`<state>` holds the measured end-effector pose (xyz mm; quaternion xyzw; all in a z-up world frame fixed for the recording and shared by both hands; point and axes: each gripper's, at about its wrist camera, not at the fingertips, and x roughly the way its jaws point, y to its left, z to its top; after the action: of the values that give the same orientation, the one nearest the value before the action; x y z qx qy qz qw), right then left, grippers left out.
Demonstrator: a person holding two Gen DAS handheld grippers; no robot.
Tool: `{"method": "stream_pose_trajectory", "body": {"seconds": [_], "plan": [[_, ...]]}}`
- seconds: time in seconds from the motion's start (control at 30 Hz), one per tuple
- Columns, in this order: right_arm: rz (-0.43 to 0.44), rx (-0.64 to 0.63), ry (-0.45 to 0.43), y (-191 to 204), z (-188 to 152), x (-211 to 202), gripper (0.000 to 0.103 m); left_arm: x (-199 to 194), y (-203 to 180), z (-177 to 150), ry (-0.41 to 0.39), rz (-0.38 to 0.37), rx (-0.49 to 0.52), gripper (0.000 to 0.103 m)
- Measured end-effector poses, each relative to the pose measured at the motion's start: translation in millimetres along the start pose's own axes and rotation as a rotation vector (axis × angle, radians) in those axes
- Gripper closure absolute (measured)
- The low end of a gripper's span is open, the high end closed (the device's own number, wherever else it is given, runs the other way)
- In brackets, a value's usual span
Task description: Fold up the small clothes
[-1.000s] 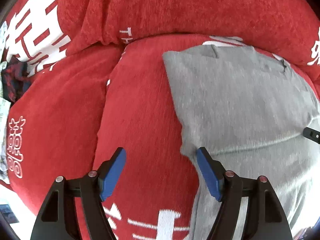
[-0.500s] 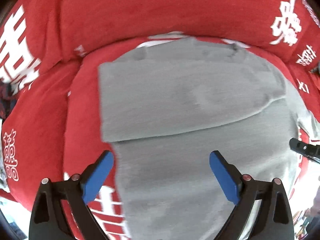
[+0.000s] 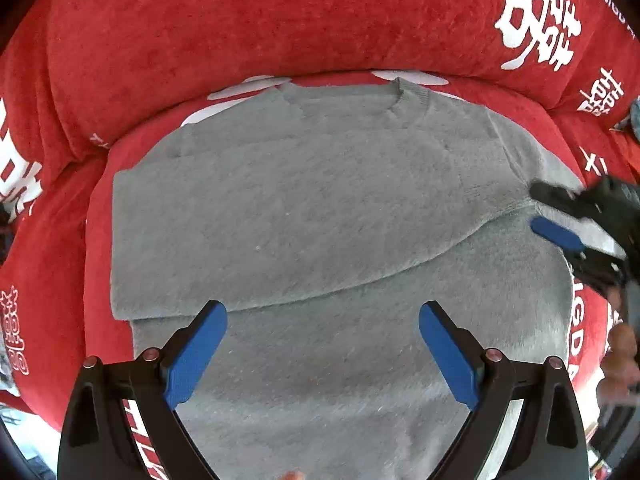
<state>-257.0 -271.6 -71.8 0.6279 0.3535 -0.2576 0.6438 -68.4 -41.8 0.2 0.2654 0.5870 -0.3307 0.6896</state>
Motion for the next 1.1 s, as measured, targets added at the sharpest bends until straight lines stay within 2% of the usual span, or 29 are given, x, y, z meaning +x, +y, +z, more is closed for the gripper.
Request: {"method": "stream_pose_trajectory", "body": {"seconds": [0.03, 0.07, 0.1, 0.2, 0.3, 0.37, 0.43, 0.5, 0.53, 0.57, 0.63, 0.67, 0.97, 1.1], "plan": [[0.0, 0.016, 0.003, -1.4, 5.4, 6.9, 0.06, 1.9, -2.7, 1.4, 0.011, -0.006, 0.001, 0.006], [-0.016, 0.022, 0.005, -1.7, 9.1, 12.3, 0.082, 2.9, -4.2, 1.7, 0.022, -0.013, 0.001, 0.006], [-0.039, 0.02, 0.005, -1.5, 11.1, 13.8, 0.098, 4.1, -6.3, 2.3, 0.033, -0.02, 0.004, 0.006], [-0.047, -0.018, 0.0, -1.3, 6.8, 10.6, 0.096, 2.5, -10.7, 1.3, 0.019, -0.011, 0.013, 0.006], [-0.08, -0.041, 0.033, -14.1, 1.2, 11.5, 0.096, 10.4, -19.3, 0.2, 0.047, -0.005, 0.026, 0.006], [-0.067, -0.044, 0.043, -19.3, -1.9, 9.4, 0.096, 13.7, -25.2, -0.9, 0.06, -0.003, 0.033, 0.006], [-0.109, -0.086, 0.037, -18.4, -4.6, 1.0, 0.094, 14.2, -31.4, -1.6, 0.064, -0.002, 0.042, 0.006], [-0.115, -0.135, 0.031, -20.9, -9.1, -10.2, 0.093, 14.2, -40.4, -1.9, 0.069, 0.001, 0.059, 0.006], [-0.116, -0.141, 0.032, -24.6, -9.4, -15.4, 0.088, 14.1, -44.0, -1.9, 0.071, 0.001, 0.066, 0.006], [-0.114, -0.141, 0.032, -29.7, -11.6, -23.7, 0.078, 13.8, -48.4, -1.7, 0.074, -0.001, 0.074, 0.006], [-0.096, -0.121, 0.023, -41.9, -14.9, -41.0, 0.06, 13.4, -55.1, -0.3, 0.078, -0.005, 0.083, 0.006], [-0.079, -0.101, 0.014, -50.1, -16.8, -50.4, 0.058, 13.4, -58.1, 0.3, 0.081, -0.007, 0.088, 0.006], [-0.024, 0.092, -0.062, -124.1, -19.8, -97.9, 0.058, 17.3, -98.0, 7.1, 0.097, -0.022, 0.149, 0.006], [-0.016, 0.154, -0.135, -154.2, -15.7, -122.4, 0.058, 19.0, -118.7, 7.3, 0.105, -0.043, 0.179, 0.006]]}}
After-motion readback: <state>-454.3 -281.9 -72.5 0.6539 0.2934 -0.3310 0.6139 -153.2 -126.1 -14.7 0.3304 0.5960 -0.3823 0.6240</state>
